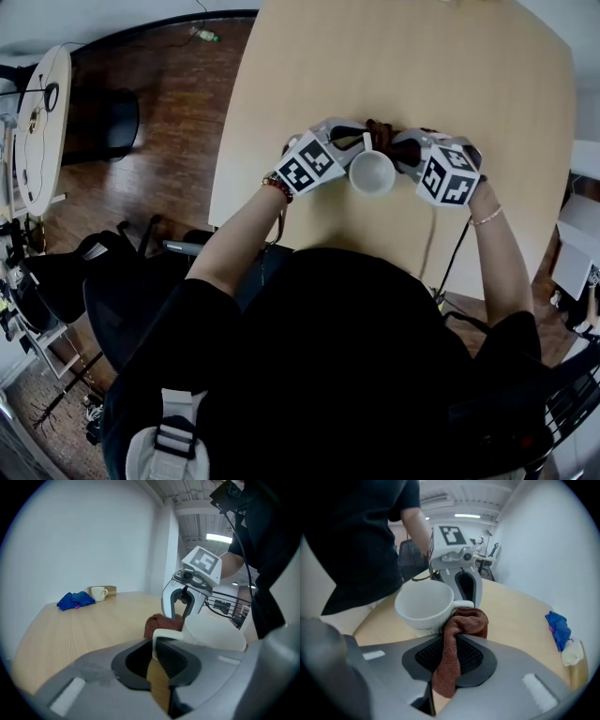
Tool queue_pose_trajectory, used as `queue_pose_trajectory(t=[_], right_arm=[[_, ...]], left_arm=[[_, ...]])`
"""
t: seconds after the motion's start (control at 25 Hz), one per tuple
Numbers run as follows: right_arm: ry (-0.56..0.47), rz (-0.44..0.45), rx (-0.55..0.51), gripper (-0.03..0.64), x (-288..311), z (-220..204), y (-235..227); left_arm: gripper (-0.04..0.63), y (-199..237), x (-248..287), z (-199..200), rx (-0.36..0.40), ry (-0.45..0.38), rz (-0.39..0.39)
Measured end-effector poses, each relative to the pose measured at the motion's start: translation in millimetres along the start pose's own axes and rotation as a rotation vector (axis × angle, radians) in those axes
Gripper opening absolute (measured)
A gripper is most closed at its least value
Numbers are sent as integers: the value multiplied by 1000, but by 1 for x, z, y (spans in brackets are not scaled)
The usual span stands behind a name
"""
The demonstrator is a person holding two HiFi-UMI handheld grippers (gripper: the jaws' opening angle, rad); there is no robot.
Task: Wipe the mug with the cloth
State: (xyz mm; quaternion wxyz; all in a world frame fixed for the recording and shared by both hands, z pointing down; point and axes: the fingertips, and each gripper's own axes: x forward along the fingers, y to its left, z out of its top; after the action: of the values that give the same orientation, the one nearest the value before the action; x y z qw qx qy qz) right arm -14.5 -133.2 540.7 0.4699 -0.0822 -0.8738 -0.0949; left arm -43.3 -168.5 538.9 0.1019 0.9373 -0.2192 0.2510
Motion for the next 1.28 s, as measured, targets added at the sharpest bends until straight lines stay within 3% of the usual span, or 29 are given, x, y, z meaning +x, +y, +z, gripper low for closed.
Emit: queue_pose_trajectory(t=[0.12, 0.24, 0.56, 0.8, 0.92, 1.08, 1.28], right_arm=[[-124, 30, 85, 69, -29, 9, 2], [-165, 53, 115, 69, -47, 14, 5], [-135, 41, 172, 67, -19, 9, 12], [-15, 13, 212, 67, 13, -8, 14], [-7, -17, 252, 67, 18, -10, 11], [-112, -21, 370, 69, 1, 0, 13], [-366, -12, 543, 69, -44, 14, 21]], left_arm=[[31, 0, -1, 0, 1, 3, -2], [31, 0, -1, 1, 0, 5, -2], [32, 2, -6, -2, -18, 10, 7], [32, 4, -11, -6, -58, 24, 39], [34, 6, -14, -5, -78, 23, 64], [31, 7, -22, -13, -97, 50, 138], [31, 4, -32, -19, -129, 102, 213]])
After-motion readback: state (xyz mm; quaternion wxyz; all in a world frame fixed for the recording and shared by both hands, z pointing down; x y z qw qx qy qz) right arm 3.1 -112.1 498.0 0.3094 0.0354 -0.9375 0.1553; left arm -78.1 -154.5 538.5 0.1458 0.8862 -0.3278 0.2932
